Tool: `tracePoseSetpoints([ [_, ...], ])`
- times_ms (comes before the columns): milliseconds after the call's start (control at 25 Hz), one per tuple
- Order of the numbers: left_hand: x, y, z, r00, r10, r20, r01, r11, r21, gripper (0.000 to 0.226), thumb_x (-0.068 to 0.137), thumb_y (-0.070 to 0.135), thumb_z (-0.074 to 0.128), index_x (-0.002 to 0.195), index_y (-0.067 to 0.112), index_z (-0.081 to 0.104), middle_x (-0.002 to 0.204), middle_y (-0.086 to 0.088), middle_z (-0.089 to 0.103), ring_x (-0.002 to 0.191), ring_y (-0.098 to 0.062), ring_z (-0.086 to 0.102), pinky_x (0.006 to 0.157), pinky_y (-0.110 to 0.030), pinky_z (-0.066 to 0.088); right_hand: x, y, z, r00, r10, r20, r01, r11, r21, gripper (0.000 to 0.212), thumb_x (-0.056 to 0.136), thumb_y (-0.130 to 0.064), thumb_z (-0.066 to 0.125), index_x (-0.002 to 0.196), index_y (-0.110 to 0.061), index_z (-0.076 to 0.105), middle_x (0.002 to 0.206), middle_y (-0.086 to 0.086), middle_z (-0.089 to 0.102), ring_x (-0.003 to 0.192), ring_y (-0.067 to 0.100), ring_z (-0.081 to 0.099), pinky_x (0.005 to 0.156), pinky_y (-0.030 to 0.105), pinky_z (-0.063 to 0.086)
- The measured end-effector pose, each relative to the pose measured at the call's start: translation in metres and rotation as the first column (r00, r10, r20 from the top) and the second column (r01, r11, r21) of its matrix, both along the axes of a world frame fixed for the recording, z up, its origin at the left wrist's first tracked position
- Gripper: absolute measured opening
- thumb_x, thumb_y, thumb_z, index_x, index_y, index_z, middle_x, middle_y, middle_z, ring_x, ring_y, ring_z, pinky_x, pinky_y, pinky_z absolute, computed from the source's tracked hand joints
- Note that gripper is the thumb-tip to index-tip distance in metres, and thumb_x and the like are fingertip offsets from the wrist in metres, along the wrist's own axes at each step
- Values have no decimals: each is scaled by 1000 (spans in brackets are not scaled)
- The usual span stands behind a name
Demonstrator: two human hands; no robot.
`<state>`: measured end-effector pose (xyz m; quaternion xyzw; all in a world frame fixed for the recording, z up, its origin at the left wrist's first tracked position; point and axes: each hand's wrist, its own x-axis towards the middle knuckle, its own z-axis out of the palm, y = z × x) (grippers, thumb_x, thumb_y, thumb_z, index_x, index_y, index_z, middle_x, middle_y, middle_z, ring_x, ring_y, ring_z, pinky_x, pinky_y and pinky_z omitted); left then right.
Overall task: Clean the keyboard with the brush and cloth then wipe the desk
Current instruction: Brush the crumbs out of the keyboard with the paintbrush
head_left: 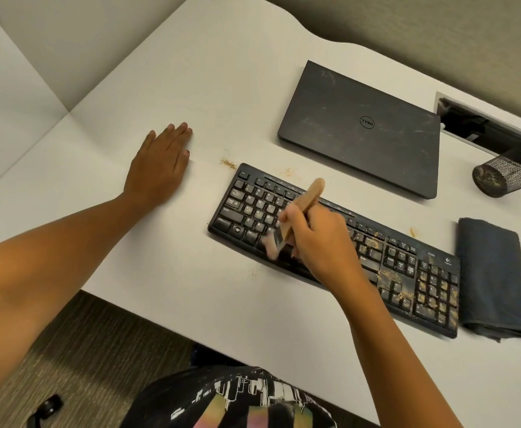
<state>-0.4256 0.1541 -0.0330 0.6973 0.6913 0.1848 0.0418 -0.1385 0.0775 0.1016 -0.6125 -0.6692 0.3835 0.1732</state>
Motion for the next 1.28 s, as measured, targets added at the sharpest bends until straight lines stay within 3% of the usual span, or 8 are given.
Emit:
tracePoseSetpoints([
  [80, 0, 0, -1, 1000, -2, -5, 2, 1000, 1, 53, 101, 28, 24, 150, 13, 36, 157, -2, 33, 147, -19, 26, 120, -34, 8, -3, 2, 1, 979, 202, 23, -203, 959, 199, 23, 100, -29, 47, 98, -22, 69, 93, -11, 64, 86, 4, 60, 73, 26, 50],
  [200, -1, 0, 0, 1000, -8, -1, 8, 1000, 10, 52, 101, 27, 25, 150, 12, 36, 157, -3, 34, 146, -21, 27, 119, -36, 9, -5, 9, -2, 962, 273, 3, -269, 946, 181, 18, 97, -25, 53, 96, -19, 69, 99, -7, 65, 93, 7, 58, 80, 32, 49],
  [520, -1, 0, -1, 1000, -12, -4, 12, 1000, 23, 50, 102, 24, 29, 150, 11, 37, 156, -5, 35, 146, -22, 28, 119, -36, 10, 61, 9, 24, 889, 88, 449, -99, 995, 1, 24, 96, -33, 55, 82, -15, 62, 70, -12, 57, 56, 2, 53, 51, 20, 34],
  [720, -2, 1, -3, 1000, -13, -2, 13, 1000, 1, 51, 102, 26, 26, 150, 13, 36, 157, -3, 33, 146, -21, 26, 120, -36, 9, 12, 7, 12, 1000, 5, 16, -6, 994, 105, 17, 97, -28, 52, 98, -16, 65, 73, -12, 58, 57, -8, 53, 52, 7, 40],
  [880, -3, 1, -2, 1000, -17, 0, 17, 1000, -2, 55, 100, 29, 23, 150, 13, 36, 157, -3, 33, 146, -21, 26, 120, -35, 9, 10, -9, -7, 997, -31, -76, 33, 999, 32, 22, 96, -29, 55, 93, -13, 69, 74, 7, 67, 65, 27, 63, 56, 32, 53],
  [960, -2, 1, -1, 1000, -17, 4, 17, 1000, 1, 55, 100, 29, 23, 150, 12, 36, 157, -3, 34, 146, -21, 27, 120, -36, 9, 37, -20, -9, 986, -153, -61, 156, 987, 45, 20, 94, -25, 57, 83, -12, 68, 68, 11, 66, 64, 35, 61, 52, 32, 50],
  [1080, -1, 0, -1, 1000, -15, 4, 15, 1000, 6, 54, 100, 28, 23, 150, 12, 36, 157, -4, 34, 146, -21, 26, 120, -36, 9, 69, -39, -3, 965, -264, 2, 256, 938, 234, 18, 92, -17, 60, 77, -23, 68, 63, -4, 66, 55, 22, 62, 52, 40, 55],
  [1280, -1, 0, -1, 1000, -17, 2, 17, 1000, 12, 54, 100, 28, 23, 150, 11, 37, 156, -5, 34, 146, -22, 27, 119, -36, 9, 5, -44, -16, 958, -106, -267, 205, 903, 377, 16, 90, -12, 61, 89, -24, 71, 72, -13, 69, 50, 12, 64, 39, 34, 50],
])
